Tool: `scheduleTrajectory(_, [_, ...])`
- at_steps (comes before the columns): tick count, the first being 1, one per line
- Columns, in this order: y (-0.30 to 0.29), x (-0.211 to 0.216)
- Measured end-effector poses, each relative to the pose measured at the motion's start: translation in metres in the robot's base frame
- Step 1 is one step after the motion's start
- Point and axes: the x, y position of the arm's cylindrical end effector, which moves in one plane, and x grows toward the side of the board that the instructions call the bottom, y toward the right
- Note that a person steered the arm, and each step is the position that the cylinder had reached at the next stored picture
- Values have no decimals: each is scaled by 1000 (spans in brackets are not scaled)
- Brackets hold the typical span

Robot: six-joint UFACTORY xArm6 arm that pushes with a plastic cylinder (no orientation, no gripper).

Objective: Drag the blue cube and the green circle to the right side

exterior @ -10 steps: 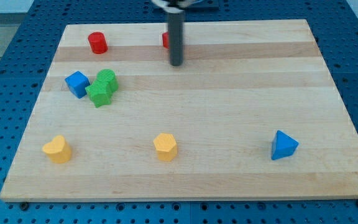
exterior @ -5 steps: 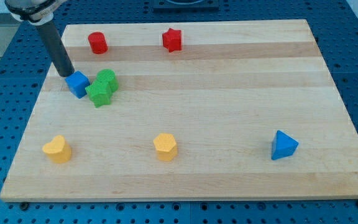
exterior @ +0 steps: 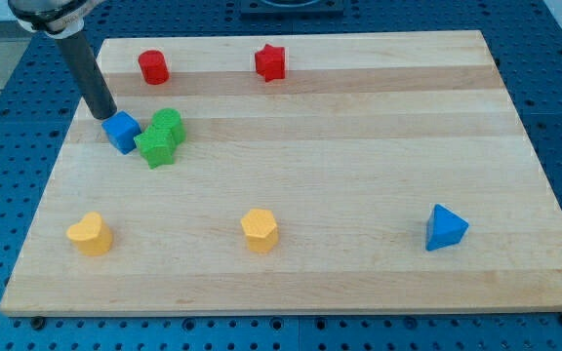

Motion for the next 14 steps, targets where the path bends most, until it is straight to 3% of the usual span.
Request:
scheduleTrajectory(6, [6,53])
scheduleTrajectory(8, [51,62])
scheduleTrajectory(10, [89,60])
scheduleTrajectory(14, [89,12])
